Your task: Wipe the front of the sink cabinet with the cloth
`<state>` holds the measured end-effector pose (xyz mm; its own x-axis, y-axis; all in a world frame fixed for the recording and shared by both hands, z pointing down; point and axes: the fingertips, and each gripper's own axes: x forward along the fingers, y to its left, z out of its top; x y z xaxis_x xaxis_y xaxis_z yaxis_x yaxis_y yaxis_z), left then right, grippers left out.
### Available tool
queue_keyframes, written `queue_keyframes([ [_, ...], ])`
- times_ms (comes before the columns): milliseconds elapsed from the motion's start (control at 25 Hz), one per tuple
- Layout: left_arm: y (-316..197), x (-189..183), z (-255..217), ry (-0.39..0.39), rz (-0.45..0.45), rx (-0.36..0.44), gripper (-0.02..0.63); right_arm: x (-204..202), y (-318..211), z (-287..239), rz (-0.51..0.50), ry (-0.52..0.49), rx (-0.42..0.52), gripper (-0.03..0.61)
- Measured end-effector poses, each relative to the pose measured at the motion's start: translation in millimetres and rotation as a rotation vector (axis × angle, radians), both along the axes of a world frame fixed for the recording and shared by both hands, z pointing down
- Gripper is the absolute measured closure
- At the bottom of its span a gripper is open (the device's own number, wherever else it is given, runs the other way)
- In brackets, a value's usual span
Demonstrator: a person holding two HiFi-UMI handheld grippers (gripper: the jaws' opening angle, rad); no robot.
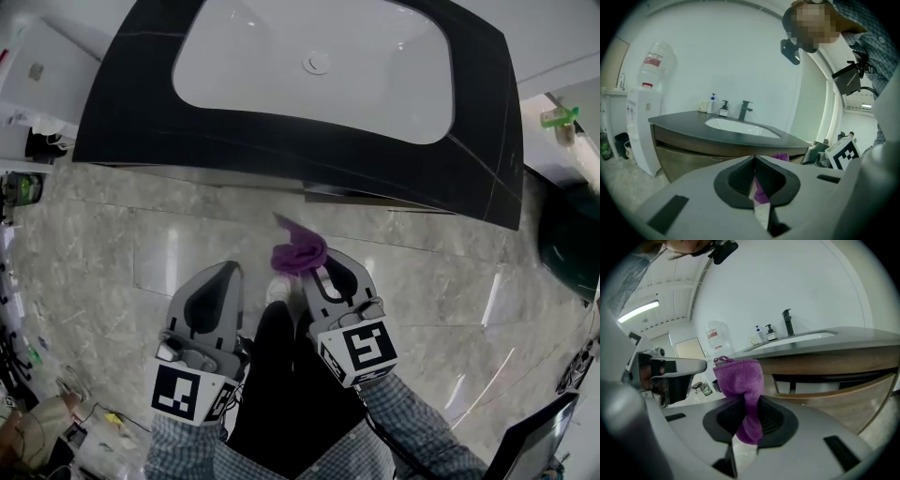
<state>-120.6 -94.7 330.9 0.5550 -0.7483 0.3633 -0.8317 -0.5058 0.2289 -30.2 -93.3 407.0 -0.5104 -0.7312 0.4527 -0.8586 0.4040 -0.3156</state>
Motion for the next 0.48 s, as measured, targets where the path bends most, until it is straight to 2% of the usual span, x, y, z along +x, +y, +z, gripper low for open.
queue_keyframes([
  [240, 9, -1, 30, -0.008, -0.046, -0.051, 0.603, 13, -34, 41, 0.058, 0.033, -0.038, 0.505],
  [480, 14, 14, 42, 0.003, -0.055, -0.067, 0.603, 24, -55, 58, 0.108, 0.015, -0.067, 0.505],
])
